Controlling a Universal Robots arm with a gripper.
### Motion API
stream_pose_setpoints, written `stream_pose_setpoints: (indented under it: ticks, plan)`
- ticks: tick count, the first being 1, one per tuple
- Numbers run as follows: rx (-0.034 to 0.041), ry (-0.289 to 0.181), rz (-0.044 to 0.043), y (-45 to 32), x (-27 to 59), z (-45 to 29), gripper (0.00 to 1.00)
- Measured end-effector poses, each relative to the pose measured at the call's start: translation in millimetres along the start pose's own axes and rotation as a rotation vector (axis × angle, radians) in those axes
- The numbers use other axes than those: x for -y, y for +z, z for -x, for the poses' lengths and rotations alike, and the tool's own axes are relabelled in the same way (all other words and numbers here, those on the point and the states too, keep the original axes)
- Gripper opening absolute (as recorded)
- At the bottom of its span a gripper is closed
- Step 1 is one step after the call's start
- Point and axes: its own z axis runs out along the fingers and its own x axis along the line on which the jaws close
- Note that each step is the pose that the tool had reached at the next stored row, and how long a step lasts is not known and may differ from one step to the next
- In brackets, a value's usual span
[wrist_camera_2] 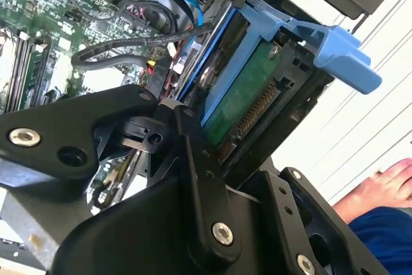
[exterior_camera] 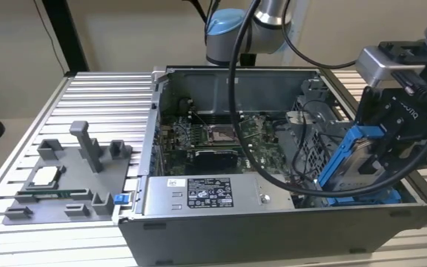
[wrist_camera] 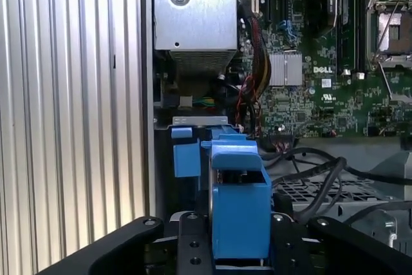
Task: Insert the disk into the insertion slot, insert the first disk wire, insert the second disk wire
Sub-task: 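Insert the disk into the insertion slot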
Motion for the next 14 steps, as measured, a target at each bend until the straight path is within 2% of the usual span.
stream_pose_setpoints:
  ticks: [8, 13, 14]
  plan:
    - [0.0006, 0.003, -0.0002, 14.1, 0.6, -0.8, 0.00]
    - [0.0017, 0.003, -0.0001, 14.5, 0.7, -0.7, 0.00]
    - [0.0018, 0.003, 0.0003, 14.5, 0.7, -0.7, 1.00]
